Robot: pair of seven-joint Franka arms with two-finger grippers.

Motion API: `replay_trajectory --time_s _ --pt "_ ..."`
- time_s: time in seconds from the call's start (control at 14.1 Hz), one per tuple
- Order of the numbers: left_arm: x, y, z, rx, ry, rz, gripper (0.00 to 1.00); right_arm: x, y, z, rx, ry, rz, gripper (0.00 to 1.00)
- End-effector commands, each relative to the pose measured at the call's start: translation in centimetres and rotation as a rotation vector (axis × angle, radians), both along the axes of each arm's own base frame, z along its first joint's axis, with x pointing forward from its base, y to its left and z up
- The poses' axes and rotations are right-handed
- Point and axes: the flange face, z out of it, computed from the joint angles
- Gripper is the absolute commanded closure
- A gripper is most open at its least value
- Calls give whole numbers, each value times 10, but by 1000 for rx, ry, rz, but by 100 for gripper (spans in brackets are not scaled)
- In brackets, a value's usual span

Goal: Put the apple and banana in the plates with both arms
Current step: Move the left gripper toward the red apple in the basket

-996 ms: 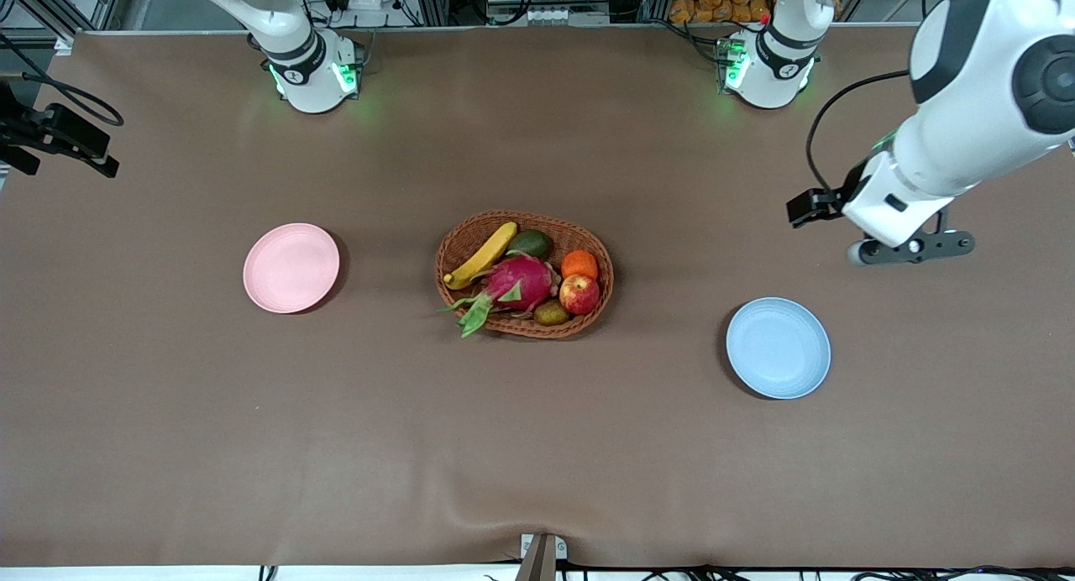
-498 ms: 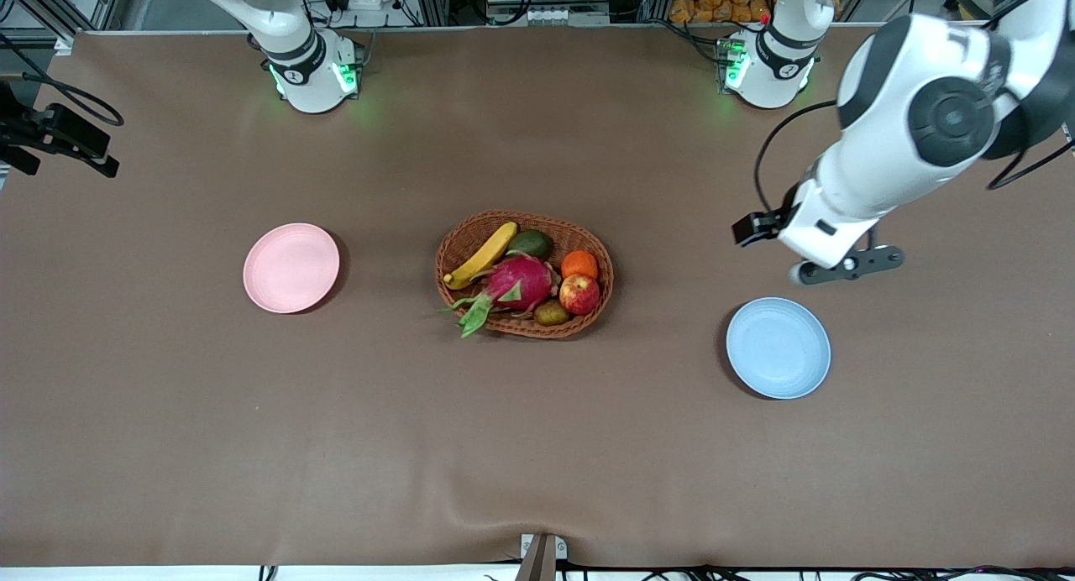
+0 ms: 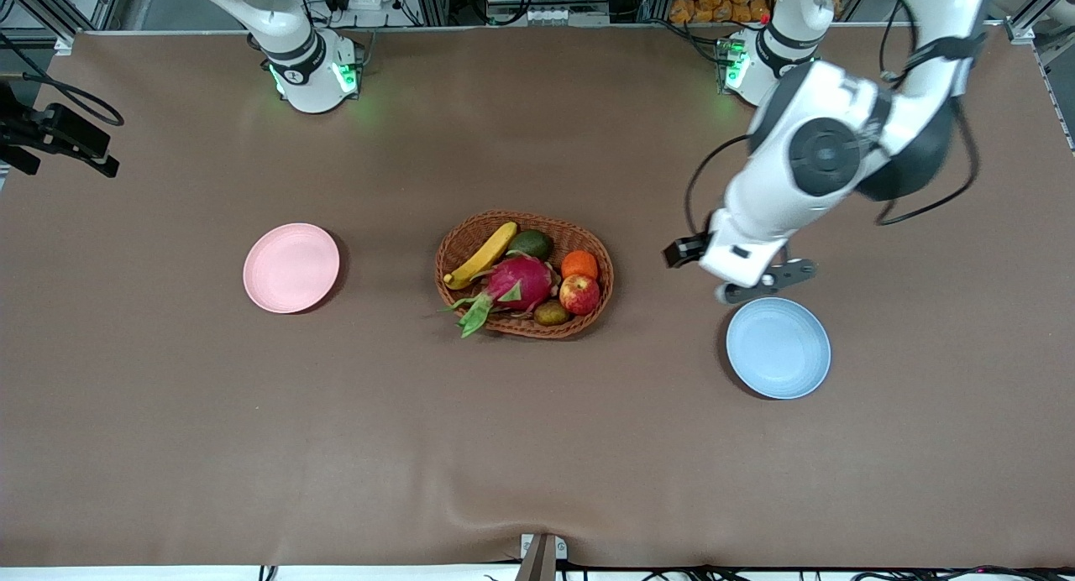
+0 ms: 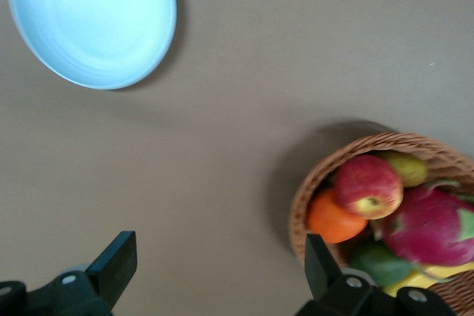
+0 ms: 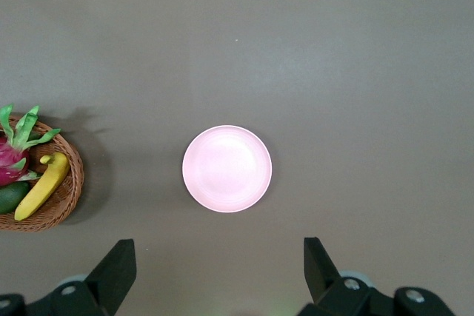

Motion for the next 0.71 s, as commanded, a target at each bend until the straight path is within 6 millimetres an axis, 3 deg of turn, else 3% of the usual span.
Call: replay_trajectory --time_s 0.0,0.64 --pt "-2 -28 -20 -11 -15 58 0 1 0 4 -5 4 -17 0" --pt "-2 -78 -81 -36 -55 146 0 1 -1 4 -5 5 -18 0"
